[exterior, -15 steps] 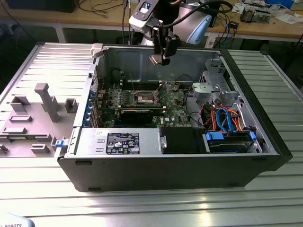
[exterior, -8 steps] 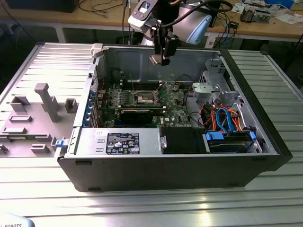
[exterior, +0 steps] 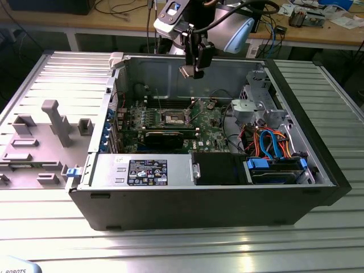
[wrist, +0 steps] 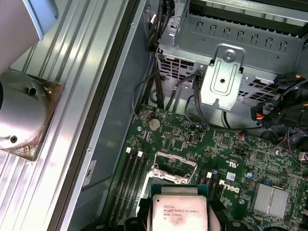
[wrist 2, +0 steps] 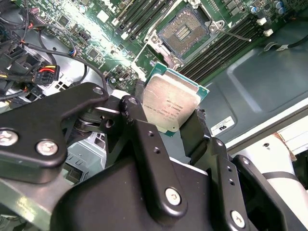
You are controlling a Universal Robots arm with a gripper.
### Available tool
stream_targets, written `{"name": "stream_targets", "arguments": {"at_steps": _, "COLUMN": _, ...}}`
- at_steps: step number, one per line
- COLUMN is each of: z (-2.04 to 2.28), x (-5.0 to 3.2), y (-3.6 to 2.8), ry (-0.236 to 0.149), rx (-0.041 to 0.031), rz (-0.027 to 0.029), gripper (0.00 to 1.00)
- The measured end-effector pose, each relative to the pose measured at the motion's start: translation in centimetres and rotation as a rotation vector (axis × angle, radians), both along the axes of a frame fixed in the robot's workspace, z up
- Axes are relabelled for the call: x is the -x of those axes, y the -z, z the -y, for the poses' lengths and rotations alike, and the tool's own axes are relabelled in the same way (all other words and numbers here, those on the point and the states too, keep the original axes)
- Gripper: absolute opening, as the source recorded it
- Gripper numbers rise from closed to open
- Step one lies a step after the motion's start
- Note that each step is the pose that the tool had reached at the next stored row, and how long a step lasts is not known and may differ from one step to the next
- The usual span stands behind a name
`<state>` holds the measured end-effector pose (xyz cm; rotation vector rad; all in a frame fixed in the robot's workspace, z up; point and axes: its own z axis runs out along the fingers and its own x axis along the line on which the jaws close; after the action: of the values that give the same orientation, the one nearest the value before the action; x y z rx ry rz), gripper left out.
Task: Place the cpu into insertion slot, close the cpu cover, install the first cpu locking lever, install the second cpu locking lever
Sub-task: 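Place the cpu into insertion slot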
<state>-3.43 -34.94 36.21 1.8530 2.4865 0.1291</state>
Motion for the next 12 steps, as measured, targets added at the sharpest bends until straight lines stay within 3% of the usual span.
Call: {"name": "stream_targets", "arguments": {"at_steps": 12, "z": 0.00, "x": 0.01, "y": 0.00, "ry": 0.079, "rx": 0.0000, "rz": 0.0000, "gripper": 0.54}}
